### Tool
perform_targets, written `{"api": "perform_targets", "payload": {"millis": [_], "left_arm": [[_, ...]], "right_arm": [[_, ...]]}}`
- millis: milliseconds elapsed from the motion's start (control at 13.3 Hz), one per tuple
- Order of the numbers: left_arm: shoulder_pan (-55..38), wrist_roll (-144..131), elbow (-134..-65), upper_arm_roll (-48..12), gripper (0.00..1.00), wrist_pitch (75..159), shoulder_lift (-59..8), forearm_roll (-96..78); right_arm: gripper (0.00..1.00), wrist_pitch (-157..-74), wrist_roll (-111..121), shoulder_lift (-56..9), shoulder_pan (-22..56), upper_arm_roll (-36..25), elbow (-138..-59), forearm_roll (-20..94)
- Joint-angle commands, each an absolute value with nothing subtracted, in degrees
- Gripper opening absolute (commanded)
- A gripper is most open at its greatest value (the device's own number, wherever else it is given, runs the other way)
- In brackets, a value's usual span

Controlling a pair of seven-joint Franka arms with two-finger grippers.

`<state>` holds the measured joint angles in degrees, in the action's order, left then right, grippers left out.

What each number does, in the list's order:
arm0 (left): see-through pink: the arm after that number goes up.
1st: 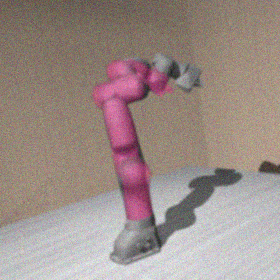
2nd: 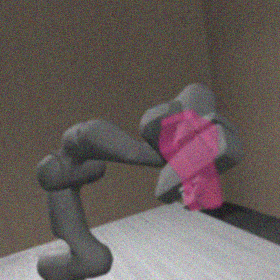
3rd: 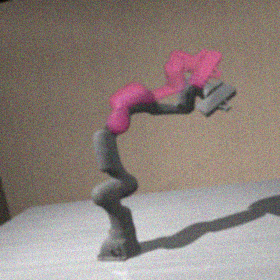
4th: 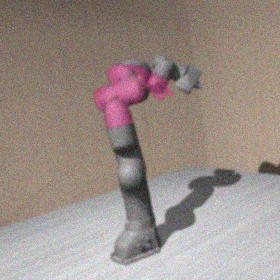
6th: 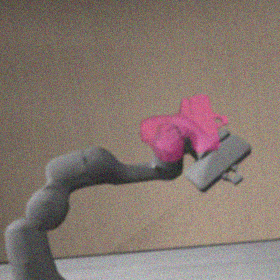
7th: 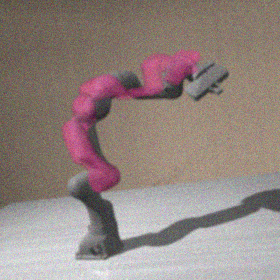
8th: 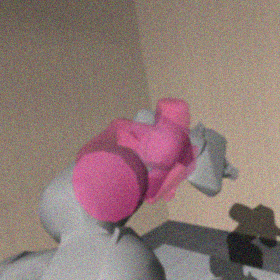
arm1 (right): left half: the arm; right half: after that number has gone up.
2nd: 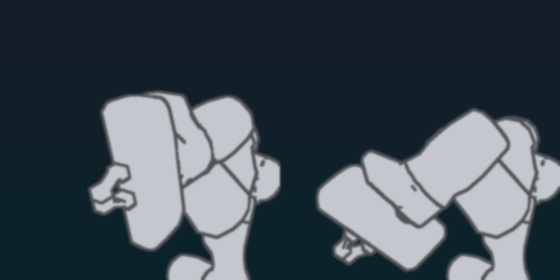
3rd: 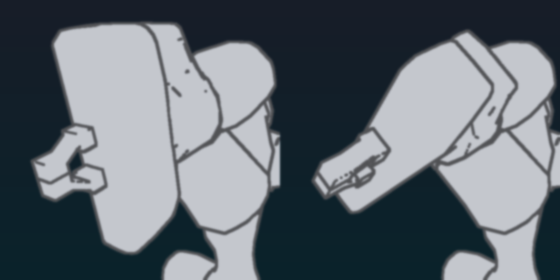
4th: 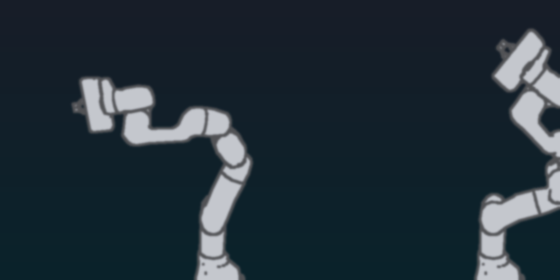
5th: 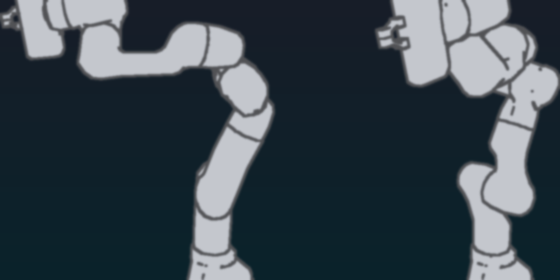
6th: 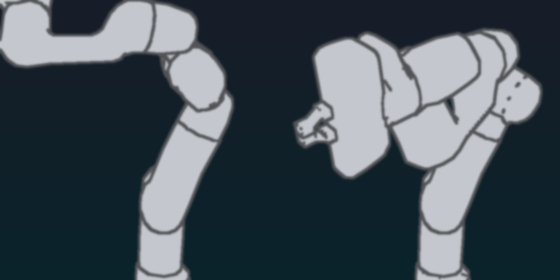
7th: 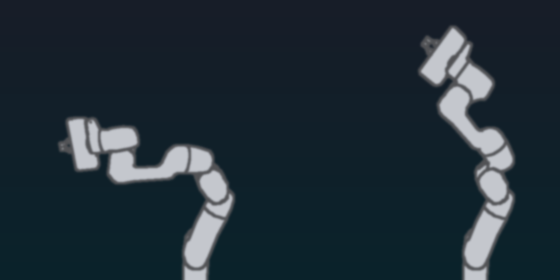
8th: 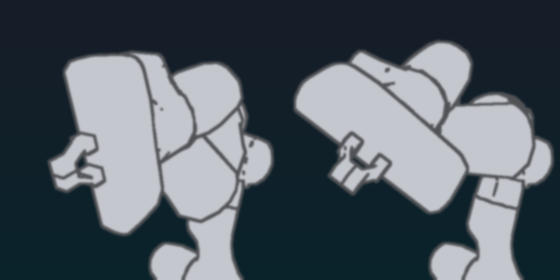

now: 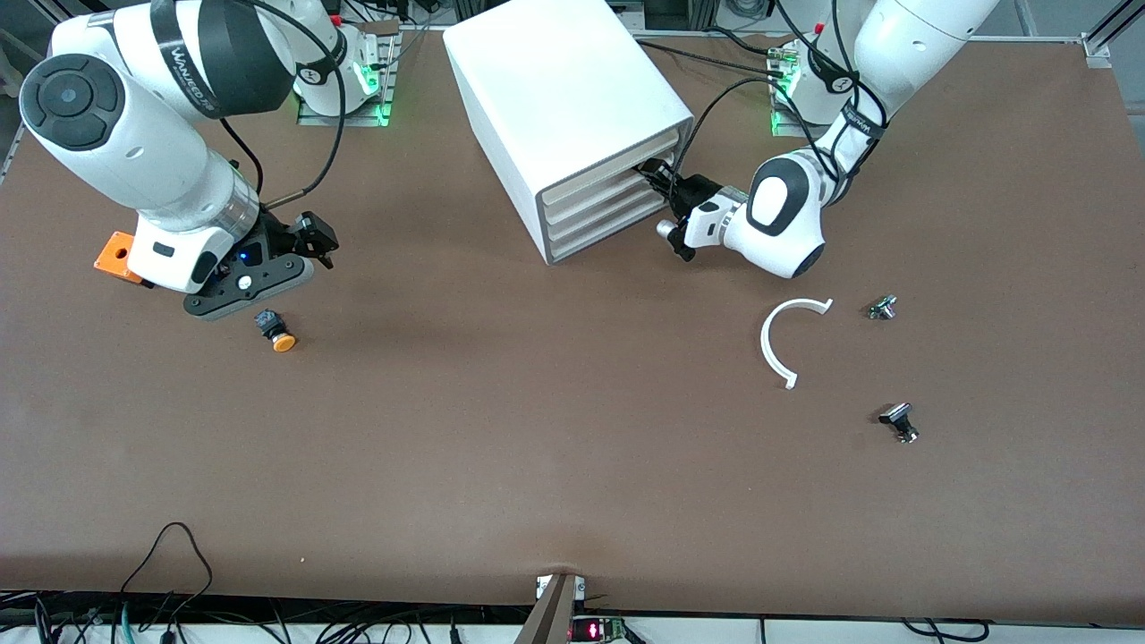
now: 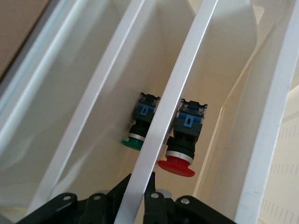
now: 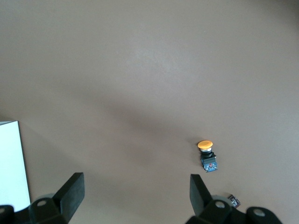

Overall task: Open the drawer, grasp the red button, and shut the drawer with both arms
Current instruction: 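Pull the drawer open with the left gripper while the right gripper approaches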

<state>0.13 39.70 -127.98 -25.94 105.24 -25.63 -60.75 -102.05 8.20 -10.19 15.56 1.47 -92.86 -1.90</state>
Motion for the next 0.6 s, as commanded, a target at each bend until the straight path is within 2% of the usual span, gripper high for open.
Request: {"api": "perform_targets", "payload": {"millis": [0,150,375,525], "left_arm": [[0.7,40.3,-127.5,-20.1,0.0,106.7,-24.6,-60.6],[0.9,39.8,-123.3,-16.3,0.0,107.5,-24.9,-60.5],[1.1,40.0,-120.4,-14.4,0.0,113.3,-25.0,-60.4],[1.3,39.8,-118.7,-12.4,0.0,114.0,-25.0,-60.4]], "right_arm": [[1.0,-101.8,8.7,-12.0,16.8,1.3,-89.8,-1.0],[1.0,-102.6,8.6,-13.0,18.4,1.4,-88.6,0.8],[1.0,-104.2,8.6,-15.2,20.0,1.4,-86.4,6.5],[1.0,-104.7,9.4,-16.3,22.7,1.4,-84.6,7.4]]}}
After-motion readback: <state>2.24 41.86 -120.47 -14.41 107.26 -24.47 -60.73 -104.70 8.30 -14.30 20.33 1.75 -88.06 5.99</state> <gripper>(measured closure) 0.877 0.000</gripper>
